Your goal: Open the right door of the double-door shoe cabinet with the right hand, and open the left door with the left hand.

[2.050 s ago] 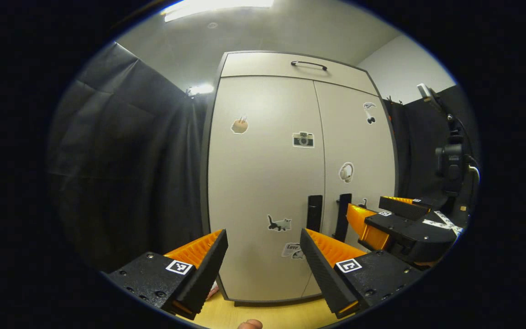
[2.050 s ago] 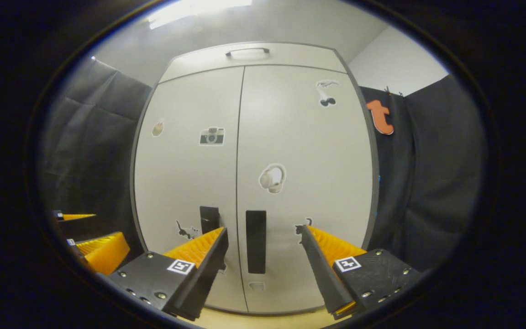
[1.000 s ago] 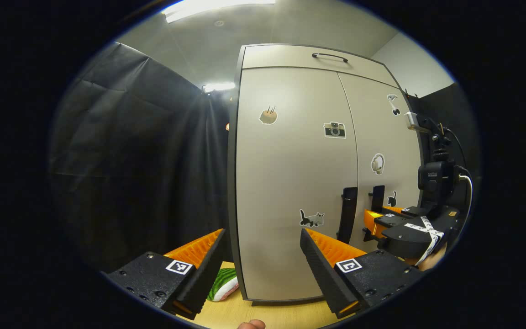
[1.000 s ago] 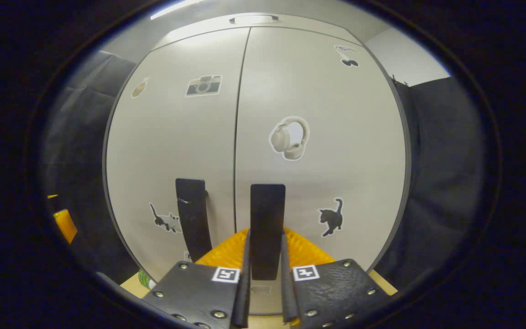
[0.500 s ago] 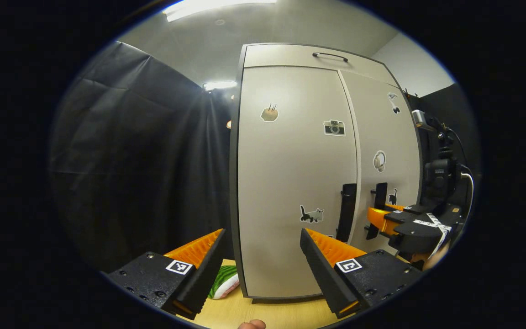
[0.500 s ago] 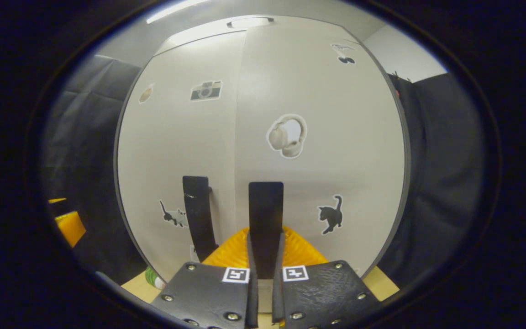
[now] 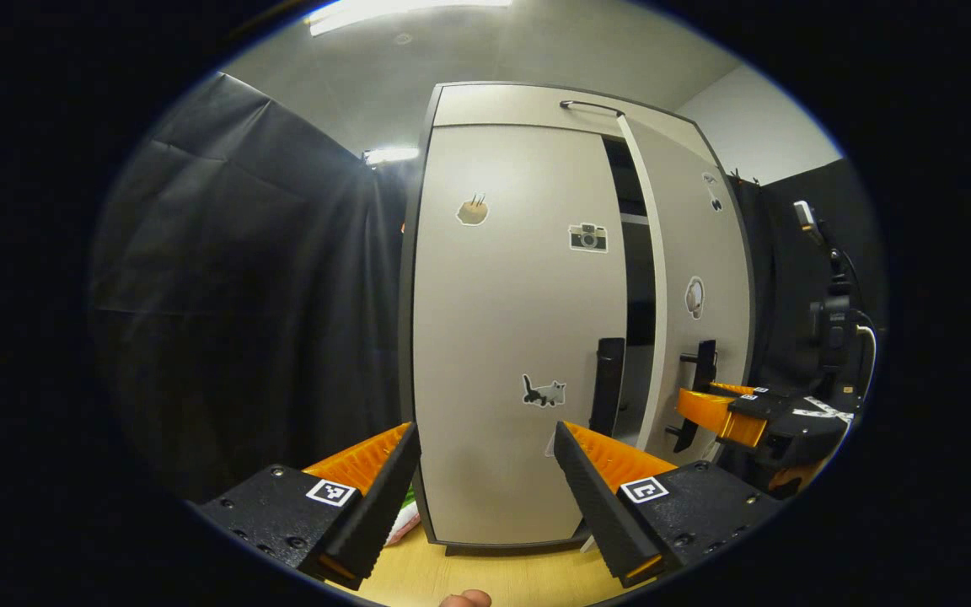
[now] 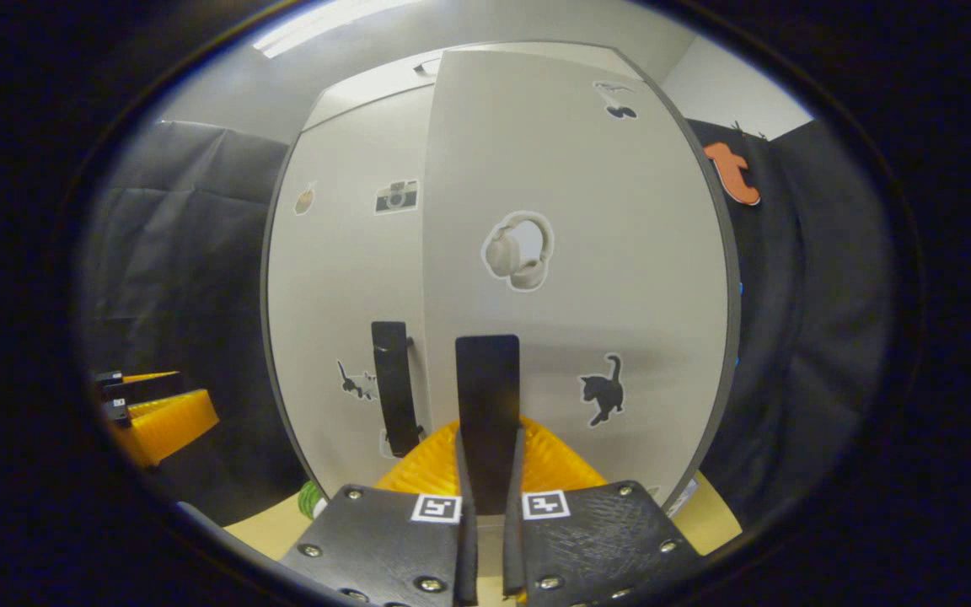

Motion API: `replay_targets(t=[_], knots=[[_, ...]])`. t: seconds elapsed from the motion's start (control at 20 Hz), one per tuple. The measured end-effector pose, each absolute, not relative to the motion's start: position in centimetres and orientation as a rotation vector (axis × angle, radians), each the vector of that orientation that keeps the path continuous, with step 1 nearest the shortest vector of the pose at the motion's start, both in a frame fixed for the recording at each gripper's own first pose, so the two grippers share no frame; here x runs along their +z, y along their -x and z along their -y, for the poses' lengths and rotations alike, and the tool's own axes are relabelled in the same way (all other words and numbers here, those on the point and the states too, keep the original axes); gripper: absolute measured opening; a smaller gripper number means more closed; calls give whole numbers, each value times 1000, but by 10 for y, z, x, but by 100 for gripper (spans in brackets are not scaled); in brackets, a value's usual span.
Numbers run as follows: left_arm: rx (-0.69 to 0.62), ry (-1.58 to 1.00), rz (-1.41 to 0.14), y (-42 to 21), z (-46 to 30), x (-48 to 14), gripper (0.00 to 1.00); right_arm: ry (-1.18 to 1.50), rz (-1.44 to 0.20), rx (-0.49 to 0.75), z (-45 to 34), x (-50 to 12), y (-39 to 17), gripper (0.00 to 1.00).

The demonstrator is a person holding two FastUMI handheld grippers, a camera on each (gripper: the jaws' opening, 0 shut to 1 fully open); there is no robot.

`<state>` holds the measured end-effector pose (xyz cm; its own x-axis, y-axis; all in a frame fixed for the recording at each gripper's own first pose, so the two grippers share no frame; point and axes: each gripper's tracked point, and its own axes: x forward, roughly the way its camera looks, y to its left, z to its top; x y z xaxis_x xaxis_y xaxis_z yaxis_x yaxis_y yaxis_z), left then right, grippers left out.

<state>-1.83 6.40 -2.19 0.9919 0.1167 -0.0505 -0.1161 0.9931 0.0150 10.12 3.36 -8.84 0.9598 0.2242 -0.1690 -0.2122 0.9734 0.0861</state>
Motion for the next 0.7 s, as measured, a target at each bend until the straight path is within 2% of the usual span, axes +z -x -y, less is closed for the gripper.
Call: replay_targets(t=[0.7], knots=[[36,4,-80,13,-31,-33,98,-55,-188,364,-12,-81,-78,12]])
